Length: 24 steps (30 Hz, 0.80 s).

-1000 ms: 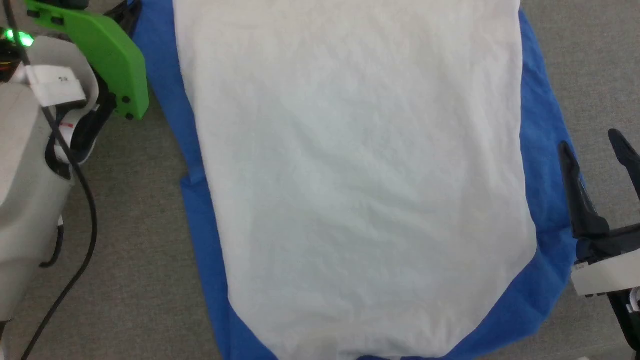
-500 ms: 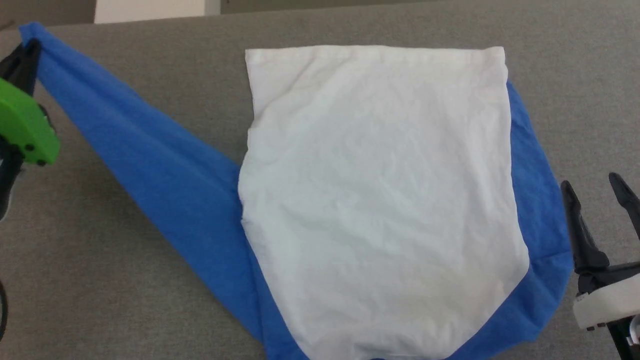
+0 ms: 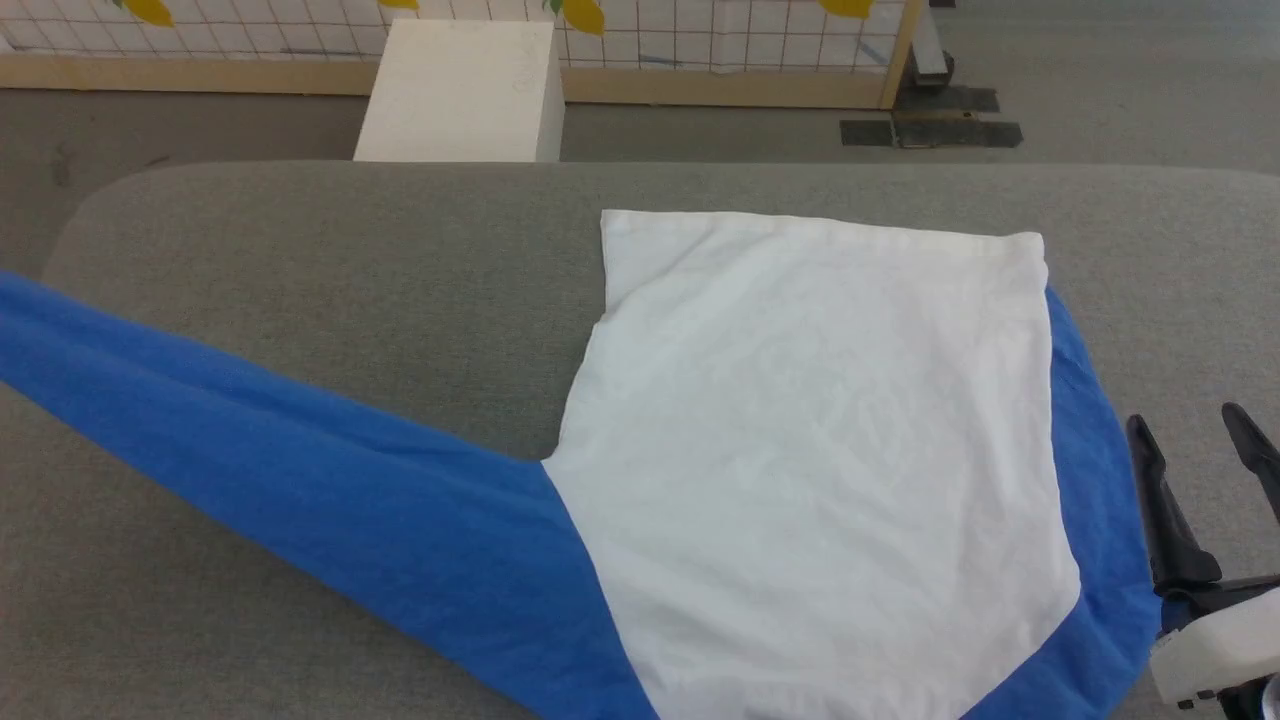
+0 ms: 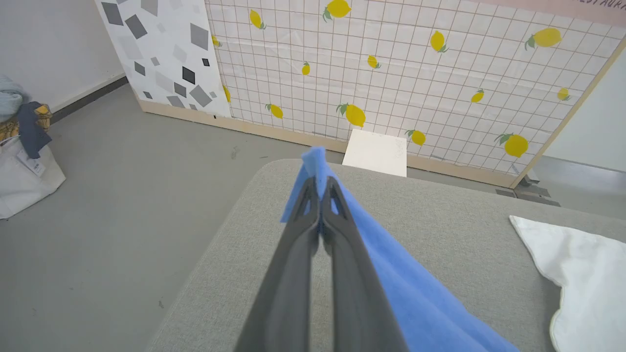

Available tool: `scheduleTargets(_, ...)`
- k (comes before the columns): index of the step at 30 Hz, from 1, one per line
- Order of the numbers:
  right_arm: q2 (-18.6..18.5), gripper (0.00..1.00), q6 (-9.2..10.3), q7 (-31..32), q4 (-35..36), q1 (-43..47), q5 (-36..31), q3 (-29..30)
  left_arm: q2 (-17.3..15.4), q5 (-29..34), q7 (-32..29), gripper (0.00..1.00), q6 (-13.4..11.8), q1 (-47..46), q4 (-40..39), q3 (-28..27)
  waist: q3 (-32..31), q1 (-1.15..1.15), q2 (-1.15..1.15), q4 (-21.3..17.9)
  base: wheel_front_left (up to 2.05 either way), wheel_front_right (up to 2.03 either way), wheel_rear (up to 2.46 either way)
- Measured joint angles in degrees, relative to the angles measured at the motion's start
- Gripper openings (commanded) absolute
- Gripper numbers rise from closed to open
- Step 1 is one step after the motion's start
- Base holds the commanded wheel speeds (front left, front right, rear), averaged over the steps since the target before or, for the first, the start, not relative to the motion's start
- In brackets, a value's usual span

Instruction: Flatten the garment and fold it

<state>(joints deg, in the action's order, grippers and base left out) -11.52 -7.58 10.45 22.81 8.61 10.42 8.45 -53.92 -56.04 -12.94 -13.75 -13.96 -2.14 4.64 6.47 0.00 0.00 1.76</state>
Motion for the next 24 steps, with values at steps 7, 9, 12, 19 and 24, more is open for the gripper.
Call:
scheduleTargets(7, 0.1, 1.00, 0.00, 0.7, 0.7, 0.9, -0.2, 0.9, 2.1, -4.1, 1.0, 0.00, 0.0, 2.1, -7.1, -2.1, -1.5, 0.00, 0.00, 1.7, 0.00, 0.00, 0.00)
scheduleTargets(9, 0.0, 1.00, 0.00, 0.7, 1.2, 0.9, -0.2, 1.5, 3.1, -4.6, 0.9, 0.00, 0.2, 1.7, -10.0, -1.2, -1.6, 0.00, 0.00, 1.8, 0.00, 0.00, 0.00)
scheduleTargets(12, -0.4, 1.00, 0.00, 0.9, 1.7, 0.7, -0.2, 3.2, 5.5, -5.4, -0.6, 0.00, 0.7, -1.4, -15.6, 2.2, -1.8, 0.00, 0.00, 1.7, 0.00, 0.00, 0.00)
scheduleTargets(19, -0.7, 1.00, 0.00, 1.2, 2.3, -0.7, -0.2, 6.6, 15.3, -4.8, -6.8, 0.00, 0.7, -12.4, -24.2, 16.9, -2.1, 0.00, 0.00, 0.5, 0.00, 0.00, 0.00)
scheduleTargets(24, -0.6, 1.00, 0.00, 1.1, 2.5, -1.4, -0.1, 7.9, 26.6, -0.8, -9.2, 0.00, 0.8, -20.2, -22.4, 29.1, -1.8, 0.00, 0.00, -0.7, 0.00, 0.00, 0.00)
